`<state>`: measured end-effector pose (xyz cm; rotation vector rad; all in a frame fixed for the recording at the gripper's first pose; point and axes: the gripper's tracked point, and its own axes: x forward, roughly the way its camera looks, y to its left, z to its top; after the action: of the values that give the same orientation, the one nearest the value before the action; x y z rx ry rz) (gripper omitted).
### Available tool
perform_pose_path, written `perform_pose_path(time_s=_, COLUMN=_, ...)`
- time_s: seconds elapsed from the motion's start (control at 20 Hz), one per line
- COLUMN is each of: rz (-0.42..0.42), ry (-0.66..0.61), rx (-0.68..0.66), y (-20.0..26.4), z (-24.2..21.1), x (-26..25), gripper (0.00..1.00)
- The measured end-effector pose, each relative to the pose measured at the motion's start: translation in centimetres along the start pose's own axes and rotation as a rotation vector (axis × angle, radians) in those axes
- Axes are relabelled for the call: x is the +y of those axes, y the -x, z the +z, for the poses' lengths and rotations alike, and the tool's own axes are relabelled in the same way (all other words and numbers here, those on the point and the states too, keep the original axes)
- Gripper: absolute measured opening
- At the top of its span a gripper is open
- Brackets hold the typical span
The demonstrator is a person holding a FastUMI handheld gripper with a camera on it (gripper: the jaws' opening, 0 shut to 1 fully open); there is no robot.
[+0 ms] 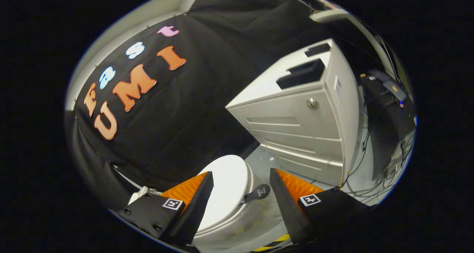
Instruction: Open the toilet lid.
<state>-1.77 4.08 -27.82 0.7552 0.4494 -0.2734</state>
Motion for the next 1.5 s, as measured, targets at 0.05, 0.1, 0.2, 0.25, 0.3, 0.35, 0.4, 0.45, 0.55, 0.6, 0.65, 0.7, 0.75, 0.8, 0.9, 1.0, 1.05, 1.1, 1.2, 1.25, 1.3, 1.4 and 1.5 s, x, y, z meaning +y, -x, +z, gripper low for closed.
perform_pose_path(time_s=0.05, rz=-0.005, ry=-0.043, rx=0.018, y=-0.3, z=-1.0, x=-1.0, gripper=0.98)
perform_pose_path(time_s=0.1, rz=-0.012, ry=-0.081, rx=0.051, y=-0.6, z=-1.9, x=-1.6, gripper=0.98)
perform_pose_path(time_s=0.2, rz=-0.017, ry=-0.142, rx=0.113, y=-0.8, z=-3.8, x=-2.1, gripper=0.98)
perform_pose_path(time_s=0.25, rz=-0.010, ry=-0.176, rx=0.141, y=-1.1, z=-4.7, x=-2.2, gripper=0.98)
perform_pose_path(time_s=0.3, rz=-0.007, ry=-0.204, rx=0.161, y=-1.8, z=-5.1, x=-2.2, gripper=0.98)
perform_pose_path(time_s=0.35, rz=-0.004, ry=-0.229, rx=0.169, y=-2.4, z=-5.5, x=-2.3, gripper=0.98)
perform_pose_path(time_s=0.4, rz=-0.010, ry=-0.255, rx=0.173, y=-3.0, z=-5.8, x=-2.5, gripper=0.98)
perform_pose_path(time_s=0.45, rz=-0.018, ry=-0.281, rx=0.169, y=-3.6, z=-6.2, x=-2.7, gripper=0.98)
perform_pose_path(time_s=0.55, rz=-0.011, ry=-0.336, rx=0.172, y=-4.8, z=-6.9, x=-2.5, gripper=0.98)
perform_pose_path(time_s=0.6, rz=-0.005, ry=-0.352, rx=0.188, y=-4.9, z=-7.6, x=-2.5, gripper=0.98)
perform_pose_path(time_s=0.65, rz=-0.009, ry=-0.362, rx=0.189, y=-5.4, z=-7.9, x=-2.6, gripper=0.97)
perform_pose_path(time_s=0.7, rz=-0.021, ry=-0.369, rx=0.186, y=-5.8, z=-8.1, x=-2.9, gripper=0.97)
perform_pose_path(time_s=0.75, rz=-0.026, ry=-0.376, rx=0.181, y=-6.4, z=-8.0, x=-3.2, gripper=0.97)
perform_pose_path(time_s=0.8, rz=-0.031, ry=-0.385, rx=0.180, y=-6.9, z=-8.1, x=-3.4, gripper=0.97)
perform_pose_path(time_s=0.9, rz=-0.009, ry=-0.398, rx=0.200, y=-7.5, z=-8.3, x=-3.3, gripper=0.95)
perform_pose_path(time_s=1.0, rz=0.000, ry=-0.378, rx=0.199, y=-7.7, z=-8.2, x=-3.6, gripper=0.85)
perform_pose_path(time_s=1.05, rz=0.005, ry=-0.375, rx=0.189, y=-7.9, z=-7.9, x=-3.6, gripper=0.82)
perform_pose_path(time_s=1.1, rz=0.019, ry=-0.384, rx=0.183, y=-8.2, z=-7.7, x=-3.5, gripper=0.77)
perform_pose_path(time_s=1.2, rz=0.024, ry=-0.396, rx=0.208, y=-8.5, z=-8.1, x=-3.8, gripper=0.59)
perform_pose_path(time_s=1.25, rz=0.011, ry=-0.395, rx=0.215, y=-8.6, z=-8.3, x=-4.3, gripper=0.51)
perform_pose_path(time_s=1.3, rz=0.022, ry=-0.414, rx=0.222, y=-8.8, z=-8.6, x=-4.5, gripper=0.42)
perform_pose_path(time_s=1.4, rz=0.039, ry=-0.453, rx=0.227, y=-9.1, z=-8.7, x=-4.1, gripper=0.33)
perform_pose_path(time_s=1.5, rz=0.067, ry=-0.437, rx=0.260, y=-9.6, z=-9.1, x=-3.9, gripper=0.33)
